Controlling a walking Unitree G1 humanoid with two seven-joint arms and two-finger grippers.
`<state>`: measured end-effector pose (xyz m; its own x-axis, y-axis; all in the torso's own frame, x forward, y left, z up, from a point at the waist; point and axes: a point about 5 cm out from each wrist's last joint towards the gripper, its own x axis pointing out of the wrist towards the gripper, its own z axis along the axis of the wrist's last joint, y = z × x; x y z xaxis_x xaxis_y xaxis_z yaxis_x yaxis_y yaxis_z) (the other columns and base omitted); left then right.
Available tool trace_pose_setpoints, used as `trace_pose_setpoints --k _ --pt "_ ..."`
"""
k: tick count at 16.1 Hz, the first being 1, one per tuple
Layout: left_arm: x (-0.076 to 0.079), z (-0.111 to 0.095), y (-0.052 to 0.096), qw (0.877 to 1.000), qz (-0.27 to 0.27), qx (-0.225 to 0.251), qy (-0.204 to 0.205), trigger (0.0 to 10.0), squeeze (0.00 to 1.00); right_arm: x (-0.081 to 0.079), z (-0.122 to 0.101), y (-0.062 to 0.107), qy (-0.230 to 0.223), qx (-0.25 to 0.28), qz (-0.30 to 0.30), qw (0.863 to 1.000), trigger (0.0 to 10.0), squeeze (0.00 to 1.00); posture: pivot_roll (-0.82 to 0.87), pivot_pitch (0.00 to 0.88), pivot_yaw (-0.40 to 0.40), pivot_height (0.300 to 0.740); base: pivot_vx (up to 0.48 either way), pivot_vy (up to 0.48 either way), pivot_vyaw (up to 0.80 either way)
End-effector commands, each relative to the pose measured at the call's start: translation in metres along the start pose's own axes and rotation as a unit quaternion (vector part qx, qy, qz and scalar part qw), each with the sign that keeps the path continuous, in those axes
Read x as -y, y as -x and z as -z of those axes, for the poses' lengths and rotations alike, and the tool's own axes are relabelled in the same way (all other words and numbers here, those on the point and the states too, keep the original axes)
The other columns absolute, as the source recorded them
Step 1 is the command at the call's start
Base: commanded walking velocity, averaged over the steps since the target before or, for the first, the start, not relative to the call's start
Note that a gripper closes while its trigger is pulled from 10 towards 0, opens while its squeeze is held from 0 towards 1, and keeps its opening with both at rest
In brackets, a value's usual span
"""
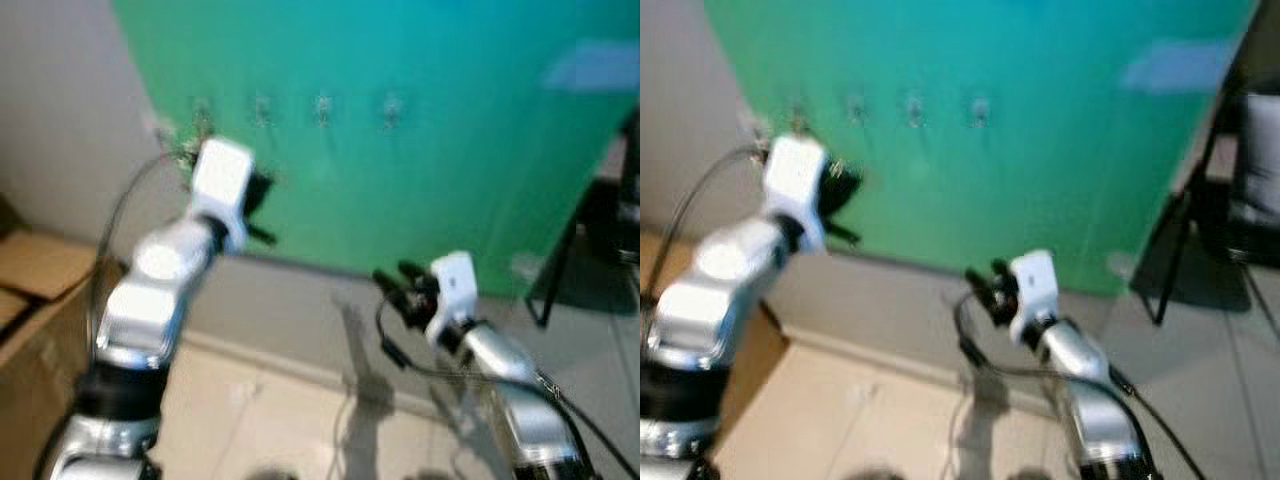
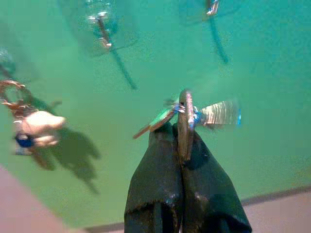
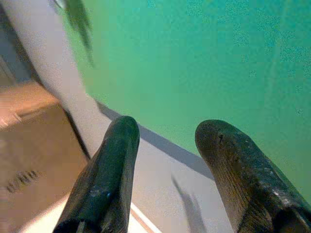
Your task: Hang keys on a hook
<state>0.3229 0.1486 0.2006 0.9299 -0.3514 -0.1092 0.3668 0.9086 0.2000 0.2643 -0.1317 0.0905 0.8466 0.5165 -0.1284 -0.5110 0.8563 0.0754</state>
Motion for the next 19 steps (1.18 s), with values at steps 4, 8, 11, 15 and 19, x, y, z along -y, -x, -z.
trace_pose_setpoints --k 4,8,11,15,19 --pt "0.000 -0.012 -0.013 0.999 0.023 -0.029 -0.024 0.0 0.00 -0.009 0.006 0.006 -0.021 -0.020 -0.039 0.999 10.0 0.00 -0.19 0.026 0.117 0.740 0.000 0.000 0.00" --pt "-0.012 -0.011 -0.026 0.999 0.017 -0.035 -0.024 0.0 0.00 -0.010 0.007 0.006 -0.031 -0.020 -0.036 0.999 10.0 0.00 -0.19 0.025 0.121 0.740 0.000 0.000 0.00" --pt "-0.018 -0.008 -0.037 0.999 0.020 -0.045 -0.020 0.0 0.00 -0.012 0.009 0.007 -0.036 -0.024 -0.039 0.998 10.0 0.00 -0.21 0.020 0.128 0.740 0.000 0.000 0.00" --pt "-0.026 0.014 -0.034 0.999 -0.011 -0.001 0.030 0.0 0.00 -0.004 0.006 0.004 -0.037 -0.003 0.011 0.999 10.0 0.00 -0.22 0.000 0.150 0.740 0.000 0.000 0.00" --pt "-0.008 0.077 0.015 0.987 -0.089 0.064 0.116 0.0 0.00 0.016 -0.009 0.010 -0.035 0.060 0.135 0.988 10.0 0.00 -0.21 0.000 0.158 0.740 0.000 0.000 0.00"
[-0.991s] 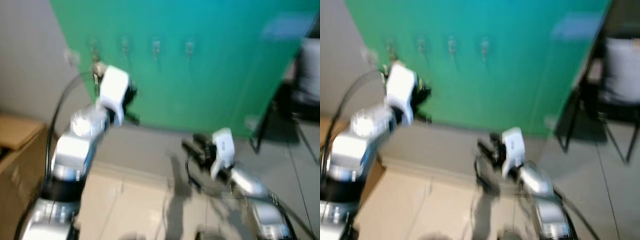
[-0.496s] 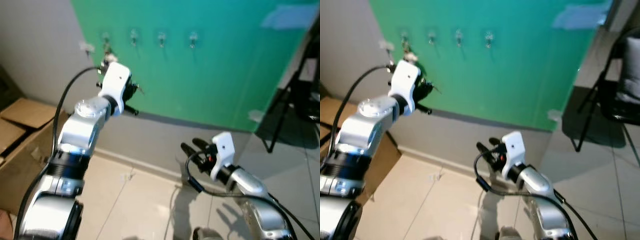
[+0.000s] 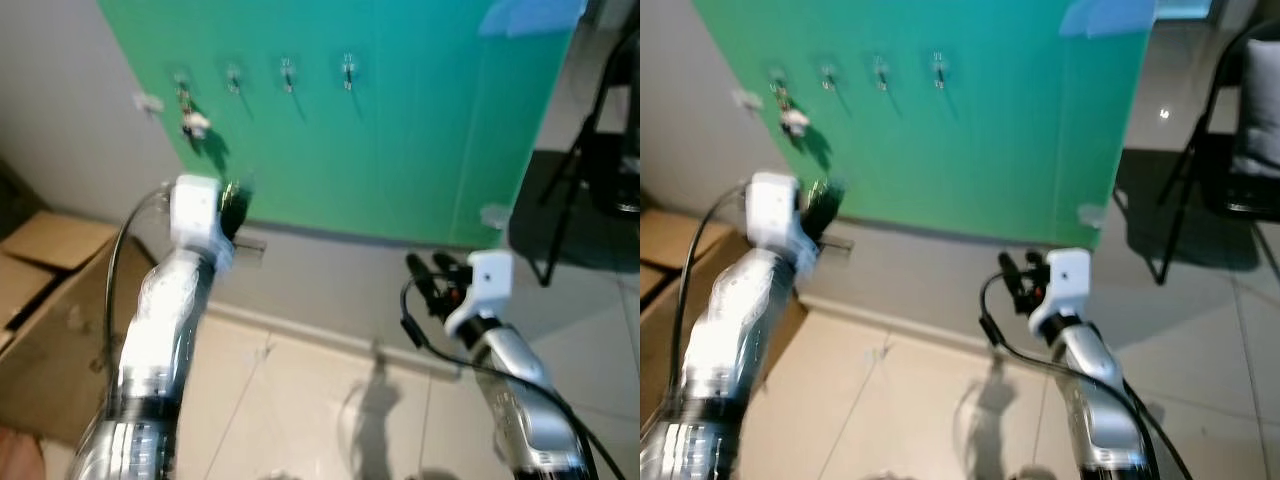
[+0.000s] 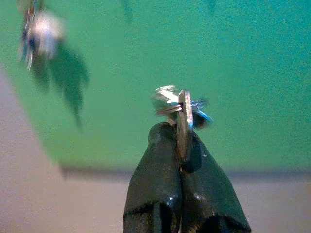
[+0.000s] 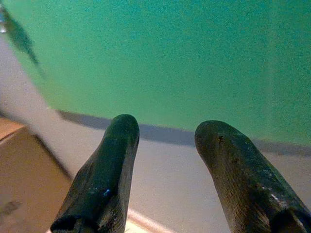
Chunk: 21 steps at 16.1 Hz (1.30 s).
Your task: Hang keys on a hook
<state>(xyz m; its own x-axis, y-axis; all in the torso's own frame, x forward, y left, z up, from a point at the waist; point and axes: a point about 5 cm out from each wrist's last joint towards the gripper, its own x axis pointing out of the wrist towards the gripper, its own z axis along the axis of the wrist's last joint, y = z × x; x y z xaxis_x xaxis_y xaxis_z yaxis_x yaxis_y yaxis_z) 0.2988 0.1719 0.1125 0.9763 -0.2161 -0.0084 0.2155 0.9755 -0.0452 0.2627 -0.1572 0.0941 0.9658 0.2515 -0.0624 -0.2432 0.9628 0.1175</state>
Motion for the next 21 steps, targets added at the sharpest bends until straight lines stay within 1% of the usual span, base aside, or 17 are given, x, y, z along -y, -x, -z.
trace_pose_setpoints --k 1,2,3,4,5,6,7,8,9,10,11,12,15,17,19,21 --pt "-0.004 -0.006 0.002 1.000 -0.010 0.016 -0.012 0.0 0.00 -0.006 -0.007 -0.001 0.007 0.019 -0.005 1.000 10.0 0.00 -0.21 0.000 0.158 0.740 0.000 0.000 0.00" --pt "0.002 0.004 0.013 1.000 -0.011 0.010 -0.022 0.0 0.00 -0.006 -0.004 0.002 0.011 0.014 -0.007 1.000 10.0 0.00 -0.19 0.000 0.145 0.740 0.000 0.000 0.00" --pt "0.019 0.028 0.039 0.996 0.003 -0.001 -0.094 0.0 0.00 -0.003 0.004 0.005 0.019 0.005 -0.009 1.000 10.0 0.00 -0.17 0.000 0.137 0.740 0.000 0.000 0.00" --pt "0.029 0.056 0.062 0.984 0.032 -0.017 -0.177 0.0 0.00 -0.002 0.007 0.005 0.020 0.011 -0.004 1.000 10.0 0.00 -0.17 0.000 0.137 0.740 0.000 0.000 0.00" --pt "0.028 0.060 0.067 0.987 0.015 -0.021 -0.156 0.0 0.00 -0.001 0.008 0.005 0.021 0.014 -0.002 1.000 10.0 0.00 -0.17 0.000 0.133 0.740 0.000 0.000 0.00" --pt "0.026 0.052 0.065 0.992 -0.004 -0.005 -0.127 0.0 0.00 0.000 0.009 0.005 0.022 0.017 -0.001 1.000 10.0 0.00 -0.17 0.000 0.127 0.740 0.000 0.000 0.00" --pt "0.024 0.019 0.051 0.995 -0.026 0.047 -0.083 0.0 0.00 -0.002 0.011 0.005 0.021 0.017 -0.005 1.000 10.0 0.00 -0.16 0.000 0.127 0.740 0.000 0.000 0.00" --pt "0.025 0.014 0.048 0.994 -0.025 0.056 -0.089 0.0 0.00 -0.003 0.011 0.005 0.025 0.017 -0.009 1.000 10.0 0.00 -0.16 0.000 0.127 0.740 0.000 0.000 0.00" --pt "0.029 0.000 0.044 0.991 -0.024 0.086 -0.098 0.0 0.00 -0.004 0.011 0.005 0.024 0.018 -0.008 1.000 10.0 0.00 -0.17 0.000 0.126 0.740 0.000 0.000 0.00" --pt "0.032 -0.004 0.043 0.990 -0.023 0.098 -0.101 0.0 0.00 -0.004 0.011 0.005 0.024 0.018 -0.007 1.000 10.0 0.00 -0.17 0.000 0.127 0.740 0.000 0.000 0.00" --pt "0.039 -0.009 0.042 0.988 -0.010 0.115 -0.105 0.0 0.00 -0.004 0.013 0.006 0.024 0.019 -0.008 1.000 10.0 0.00 -0.17 0.000 0.128 0.740 0.420 0.000 0.00" --pt "0.043 -0.010 0.041 0.987 0.001 0.118 -0.105 0.0 0.00 -0.004 0.014 0.007 0.025 0.018 -0.008 1.000 10.0 0.00 -0.17 0.000 0.131 0.740 0.431 0.000 0.00" --pt "0.047 -0.011 0.040 0.990 0.007 0.108 -0.087 0.0 0.00 -0.005 0.017 0.009 0.022 0.015 -0.009 1.000 10.0 0.00 -0.17 0.001 0.131 0.740 0.434 0.000 0.00" --pt "0.047 -0.008 0.034 0.992 0.009 0.095 -0.086 0.0 0.00 -0.005 0.015 0.008 0.012 0.020 -0.007 1.000 10.0 0.00 -0.17 0.001 0.132 0.740 0.439 0.000 0.00" --pt "0.046 -0.007 0.030 0.992 0.014 0.090 -0.084 0.0 0.00 -0.006 0.014 0.008 0.013 0.021 -0.009 1.000 10.0 0.00 -0.18 0.004 0.135 0.740 0.442 0.000 0.00" --pt "0.047 -0.006 0.031 0.993 0.016 0.086 -0.080 0.0 0.00 -0.006 0.015 0.010 0.014 0.017 -0.010 1.000 10.0 0.00 -0.19 0.008 0.137 0.740 0.442 0.000 -0.27"
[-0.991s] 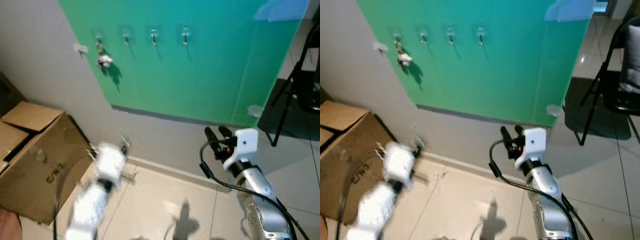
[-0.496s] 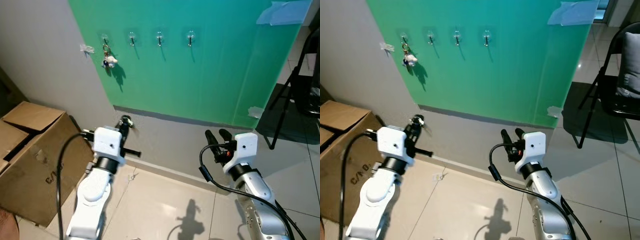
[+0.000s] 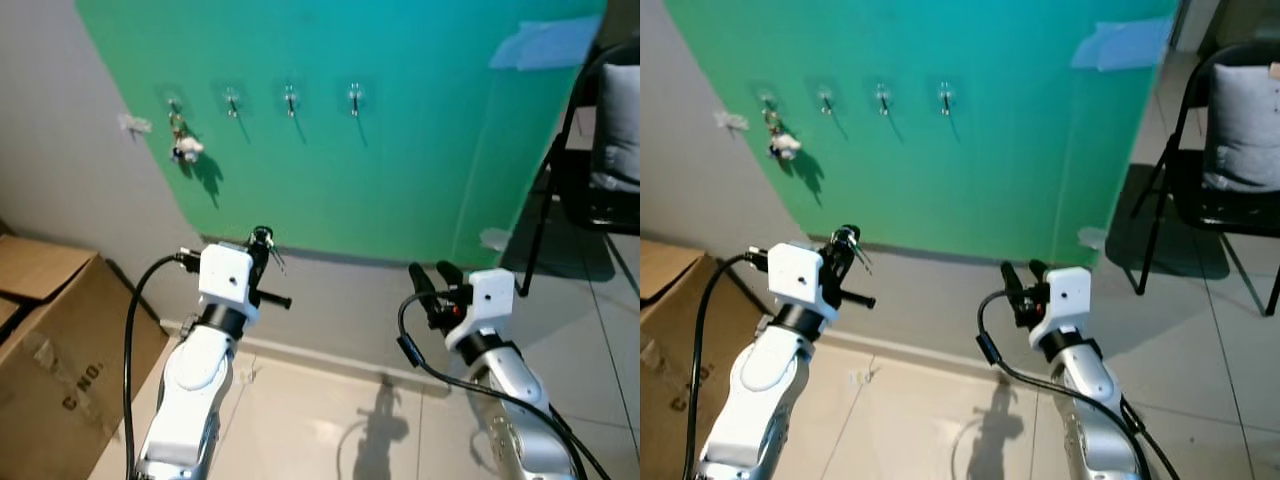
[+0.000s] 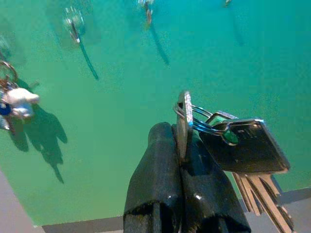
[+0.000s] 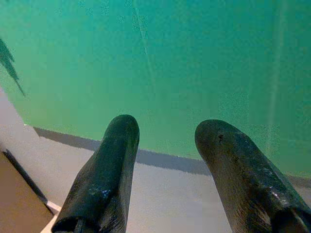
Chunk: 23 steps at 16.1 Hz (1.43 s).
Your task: Hang keys on a hook
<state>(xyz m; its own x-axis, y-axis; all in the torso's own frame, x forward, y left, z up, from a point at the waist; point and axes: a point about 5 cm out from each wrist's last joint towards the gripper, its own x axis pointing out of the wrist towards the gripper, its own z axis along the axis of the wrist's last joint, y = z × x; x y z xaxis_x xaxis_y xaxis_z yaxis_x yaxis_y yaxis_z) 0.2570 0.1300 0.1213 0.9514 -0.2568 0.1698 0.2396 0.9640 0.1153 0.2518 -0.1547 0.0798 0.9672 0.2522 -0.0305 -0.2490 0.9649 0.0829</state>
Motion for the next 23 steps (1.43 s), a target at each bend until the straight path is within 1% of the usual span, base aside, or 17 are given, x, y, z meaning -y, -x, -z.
trace_pose_setpoints --k 1,3,6,8,10,11,13,14,15,16,17,18,19,21,22,23 --pt "-0.003 0.001 0.000 1.000 -0.004 -0.005 0.000 0.0 0.00 -0.003 -0.001 0.001 -0.002 0.000 -0.009 1.000 10.0 0.00 -0.19 0.008 0.136 0.740 0.442 0.000 -0.59" --pt "-0.003 0.003 0.001 1.000 -0.005 -0.009 -0.001 0.0 0.00 -0.003 0.000 0.002 0.004 -0.002 -0.007 1.000 10.0 0.00 -0.19 0.009 0.136 0.740 0.390 0.000 0.00" --pt "-0.003 0.001 -0.001 1.000 0.012 -0.014 -0.005 0.0 0.00 -0.003 0.001 0.002 0.003 -0.004 -0.008 1.000 10.0 0.00 -0.18 0.011 0.134 0.740 0.000 0.000 0.00" --pt "-0.003 -0.004 -0.003 1.000 0.022 -0.012 -0.005 0.0 0.00 -0.004 0.002 0.003 0.002 -0.006 -0.010 1.000 10.0 0.00 -0.18 0.010 0.134 0.740 0.000 0.000 0.00" --pt "-0.007 -0.009 -0.009 1.000 0.027 -0.013 -0.004 0.0 0.00 -0.005 0.003 0.003 0.001 -0.009 -0.013 1.000 10.0 0.00 -0.18 0.011 0.134 0.740 0.000 0.000 0.00" --pt "-0.012 -0.012 -0.014 1.000 0.023 -0.016 0.000 0.0 0.00 -0.005 0.003 0.003 0.000 -0.009 -0.014 1.000 10.0 0.00 -0.18 0.012 0.134 0.740 0.000 0.000 0.00" --pt "-0.031 -0.022 -0.030 1.000 0.005 -0.026 -0.006 0.0 0.00 -0.007 0.005 0.005 -0.003 -0.014 -0.019 1.000 10.0 0.00 -0.18 0.015 0.133 0.740 0.000 0.000 0.00" --pt "-0.040 -0.027 -0.036 0.999 -0.005 -0.021 -0.023 0.0 0.00 -0.007 0.005 0.005 -0.003 -0.016 -0.021 1.000 10.0 0.00 -0.18 0.015 0.135 0.740 0.000 0.000 0.00" --pt "-0.050 -0.031 -0.044 0.999 -0.009 -0.024 -0.028 0.0 0.00 -0.008 0.006 0.006 -0.006 -0.018 -0.024 1.000 10.0 0.00 -0.19 0.016 0.136 0.740 0.000 0.000 0.00" --pt "-0.052 -0.032 -0.045 0.999 -0.009 -0.025 -0.032 0.0 0.00 -0.008 0.006 0.006 -0.007 -0.018 -0.024 1.000 10.0 0.00 -0.19 0.017 0.138 0.740 0.000 0.000 0.00" --pt "-0.056 -0.031 -0.052 0.998 0.002 -0.039 -0.047 0.0 0.00 -0.010 0.007 0.007 -0.008 -0.019 -0.026 0.999 10.0 0.00 -0.19 0.015 0.140 0.740 0.000 0.000 0.00" --pt "-0.061 -0.029 -0.061 0.997 0.006 -0.062 -0.047 0.0 0.00 -0.011 0.007 0.007 -0.010 -0.020 -0.029 0.999 10.0 0.00 -0.19 0.016 0.143 0.740 0.000 0.000 0.00" --pt "-0.060 -0.028 -0.068 0.996 0.019 -0.072 -0.055 0.0 0.00 -0.012 0.008 0.007 -0.012 -0.021 -0.030 0.999 10.0 0.00 -0.19 0.016 0.143 0.740 0.000 0.000 0.00" --pt "-0.062 -0.029 -0.079 0.995 0.018 -0.074 -0.066 0.0 0.00 -0.013 0.008 0.008 -0.013 -0.023 -0.032 0.999 10.0 0.00 -0.20 0.017 0.147 0.740 0.000 0.000 0.00" --pt "-0.063 -0.029 -0.082 0.995 0.014 -0.074 -0.066 0.0 0.00 -0.013 0.009 0.009 -0.013 -0.023 -0.032 0.999 10.0 0.00 -0.21 0.016 0.150 0.740 0.000 0.000 0.00" --pt "-0.064 -0.033 -0.091 0.995 0.014 -0.069 -0.068 0.0 0.00 -0.013 0.009 0.010 -0.014 -0.025 -0.032 0.999 10.0 0.00 -0.21 0.016 0.150 0.740 0.000 0.000 0.00"
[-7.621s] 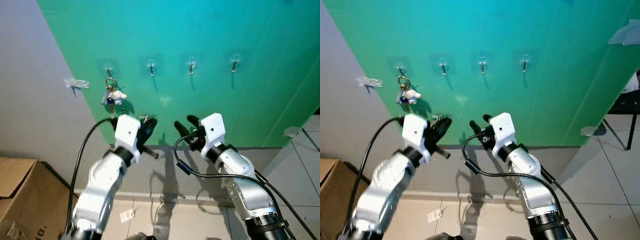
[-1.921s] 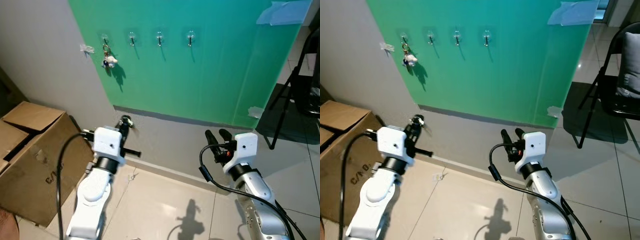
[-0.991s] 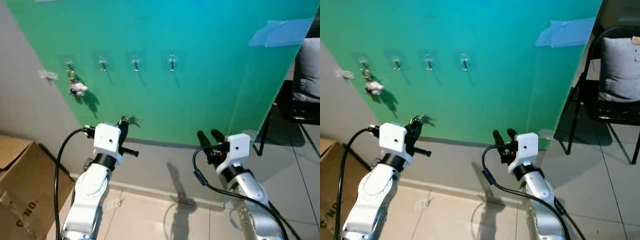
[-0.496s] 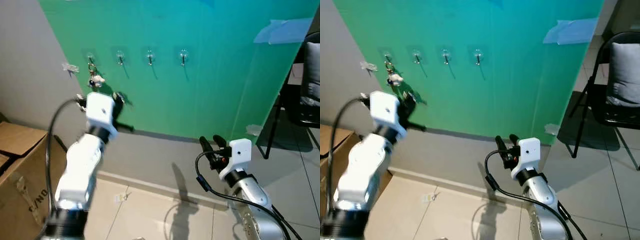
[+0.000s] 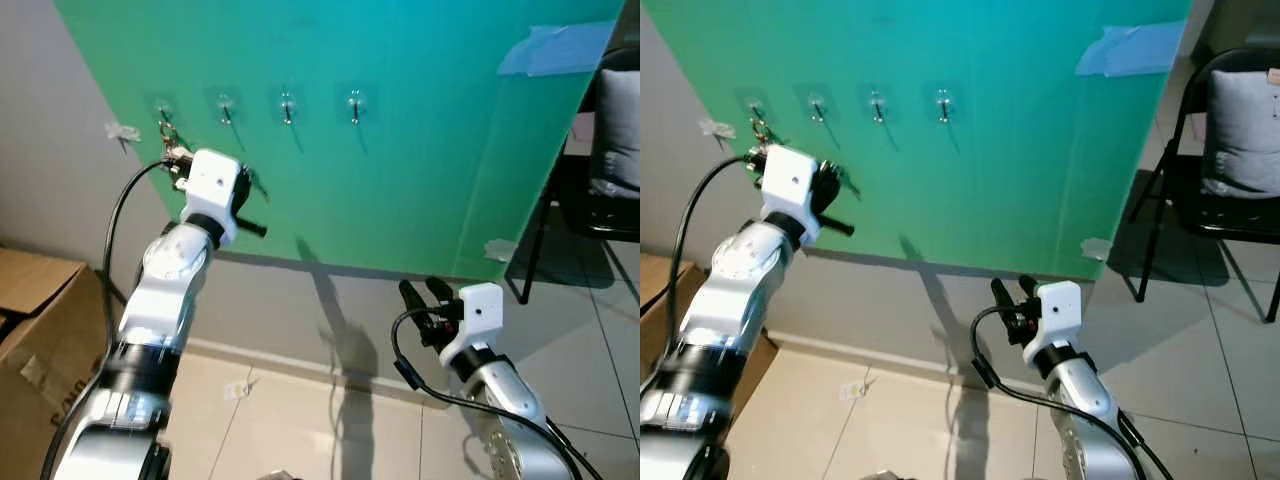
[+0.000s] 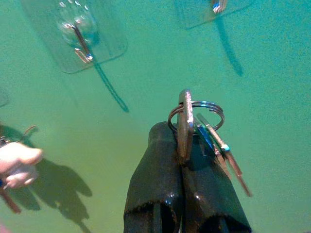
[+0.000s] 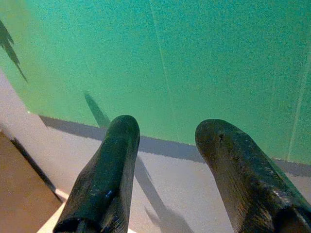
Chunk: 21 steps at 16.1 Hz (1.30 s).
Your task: Hang keys on a hook
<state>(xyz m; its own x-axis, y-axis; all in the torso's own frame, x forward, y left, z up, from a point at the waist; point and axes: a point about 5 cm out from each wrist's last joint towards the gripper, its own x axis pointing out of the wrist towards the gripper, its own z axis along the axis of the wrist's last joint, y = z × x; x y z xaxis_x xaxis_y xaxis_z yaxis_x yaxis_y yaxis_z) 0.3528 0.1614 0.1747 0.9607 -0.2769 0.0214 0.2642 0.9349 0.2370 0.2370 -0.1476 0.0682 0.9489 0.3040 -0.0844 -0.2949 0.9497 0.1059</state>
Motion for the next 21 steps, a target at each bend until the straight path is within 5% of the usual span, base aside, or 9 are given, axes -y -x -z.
trace_pose_setpoints --k 1,5,9,11,15,21 --pt "-0.006 -0.009 -0.009 1.000 0.000 0.007 -0.024 0.0 0.00 -0.004 -0.003 0.000 -0.004 0.003 -0.008 1.000 10.0 0.00 -0.23 0.012 0.153 0.740 0.000 0.000 0.00" --pt "-0.010 -0.022 -0.024 0.999 0.004 0.014 -0.037 0.0 0.00 -0.002 0.000 0.002 -0.003 -0.001 -0.008 1.000 10.0 0.00 -0.25 0.000 0.159 0.740 0.000 0.000 0.00" --pt "-0.010 -0.022 -0.024 0.999 0.004 0.014 -0.037 0.0 0.00 -0.002 0.000 0.002 -0.003 -0.001 -0.008 1.000 10.0 0.00 -0.25 0.000 0.159 0.740 0.000 0.000 0.00" --pt "-0.007 -0.041 -0.045 0.998 0.012 0.015 -0.055 0.0 0.00 -0.004 0.001 0.003 -0.004 -0.004 -0.015 1.000 10.0 0.00 -0.27 0.000 0.166 0.740 0.000 0.000 0.00" --pt "-0.009 -0.054 -0.059 0.997 0.017 0.001 -0.074 0.0 0.00 -0.006 0.003 0.004 -0.009 -0.007 -0.017 1.000 10.0 0.00 -0.28 0.000 0.176 0.740 0.000 0.000 0.00" --pt "0.001 -0.039 -0.064 0.992 0.032 -0.046 -0.111 0.0 0.00 -0.008 0.003 0.008 -0.016 -0.008 -0.012 1.000 10.0 0.00 -0.28 0.005 0.186 0.740 0.000 0.000 0.00"
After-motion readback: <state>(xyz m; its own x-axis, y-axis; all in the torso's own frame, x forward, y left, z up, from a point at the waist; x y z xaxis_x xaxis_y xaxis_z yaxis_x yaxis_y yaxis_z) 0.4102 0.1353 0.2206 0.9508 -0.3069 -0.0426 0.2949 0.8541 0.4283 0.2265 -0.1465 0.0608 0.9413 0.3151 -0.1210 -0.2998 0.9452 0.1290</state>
